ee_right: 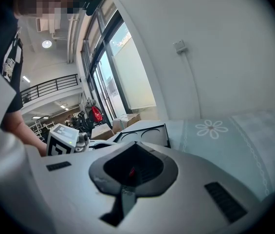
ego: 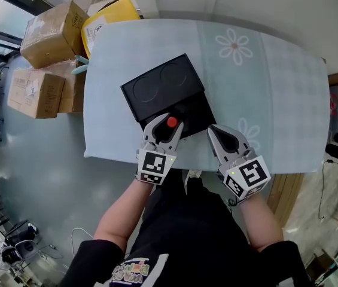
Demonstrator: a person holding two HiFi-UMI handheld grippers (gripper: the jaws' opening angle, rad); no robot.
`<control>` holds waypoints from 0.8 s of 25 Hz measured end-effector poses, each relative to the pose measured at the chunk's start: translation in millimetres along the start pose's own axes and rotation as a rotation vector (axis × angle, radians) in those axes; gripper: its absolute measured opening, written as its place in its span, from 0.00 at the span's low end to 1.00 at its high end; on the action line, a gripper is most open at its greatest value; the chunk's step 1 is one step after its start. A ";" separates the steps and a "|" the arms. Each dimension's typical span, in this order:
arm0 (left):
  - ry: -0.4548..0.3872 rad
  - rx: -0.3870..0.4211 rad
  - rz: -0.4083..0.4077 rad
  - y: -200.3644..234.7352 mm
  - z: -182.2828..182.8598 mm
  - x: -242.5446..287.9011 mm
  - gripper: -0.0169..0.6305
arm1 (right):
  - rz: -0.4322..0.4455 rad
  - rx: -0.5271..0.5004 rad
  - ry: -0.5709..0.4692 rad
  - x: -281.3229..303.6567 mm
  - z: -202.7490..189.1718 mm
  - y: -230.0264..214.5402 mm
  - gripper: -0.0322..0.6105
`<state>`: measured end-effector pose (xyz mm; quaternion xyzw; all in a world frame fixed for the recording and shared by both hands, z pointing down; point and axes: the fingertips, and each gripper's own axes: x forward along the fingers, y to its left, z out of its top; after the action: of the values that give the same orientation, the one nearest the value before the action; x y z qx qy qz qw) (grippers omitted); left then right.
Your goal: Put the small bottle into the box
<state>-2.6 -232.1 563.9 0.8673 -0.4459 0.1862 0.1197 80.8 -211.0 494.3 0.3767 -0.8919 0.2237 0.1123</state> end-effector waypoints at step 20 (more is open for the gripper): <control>-0.024 0.038 0.016 -7.6 -1.7 -16.8 0.31 | 0.014 -0.028 -0.010 -15.5 -4.0 16.3 0.06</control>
<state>-5.7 -214.9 557.9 0.8680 -0.4507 0.1850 0.0964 79.9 -189.4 487.0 0.3700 -0.8981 0.2099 0.1115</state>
